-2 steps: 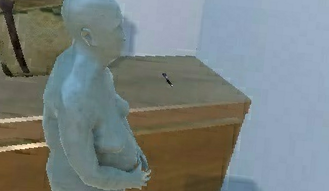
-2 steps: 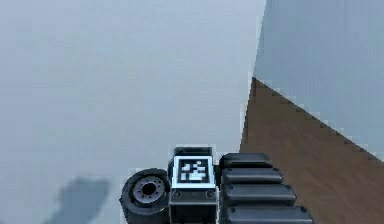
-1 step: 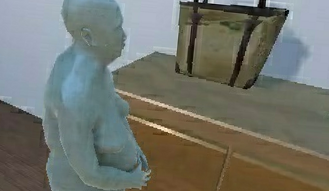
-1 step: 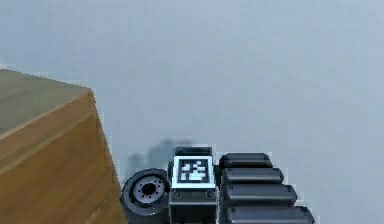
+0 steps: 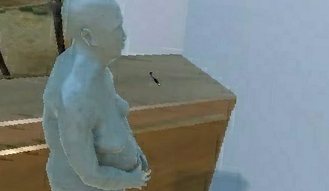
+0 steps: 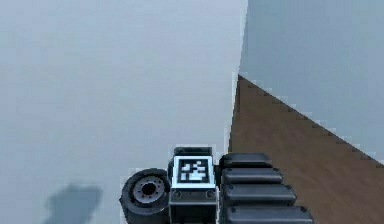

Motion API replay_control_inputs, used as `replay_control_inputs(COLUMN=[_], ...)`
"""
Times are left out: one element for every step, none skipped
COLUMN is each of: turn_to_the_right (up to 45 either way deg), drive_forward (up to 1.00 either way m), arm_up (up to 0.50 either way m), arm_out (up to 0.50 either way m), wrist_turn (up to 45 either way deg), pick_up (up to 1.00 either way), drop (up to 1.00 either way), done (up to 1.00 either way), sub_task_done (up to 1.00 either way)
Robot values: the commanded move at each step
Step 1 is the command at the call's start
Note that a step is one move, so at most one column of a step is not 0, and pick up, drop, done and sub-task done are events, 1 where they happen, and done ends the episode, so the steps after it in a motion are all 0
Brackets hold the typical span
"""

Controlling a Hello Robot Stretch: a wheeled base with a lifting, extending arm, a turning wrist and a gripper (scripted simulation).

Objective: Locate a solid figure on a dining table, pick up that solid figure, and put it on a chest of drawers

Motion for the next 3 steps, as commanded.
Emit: replay_control_inputs(turn_to_the_right=[45.0, 45.0, 6.0], drive_forward=[0.00, 0.00, 0.00], arm_up=[0.00, 0.00, 0.00], arm_out=[0.00, 0.00, 0.00], wrist_turn=[0.0, 0.0, 0.0], pick_up=[0.00, 0.00, 0.00], drop=[0.00, 0.00, 0.00], done=[0.00, 0.00, 0.00], sub_task_done=[0.00, 0.00, 0.00])
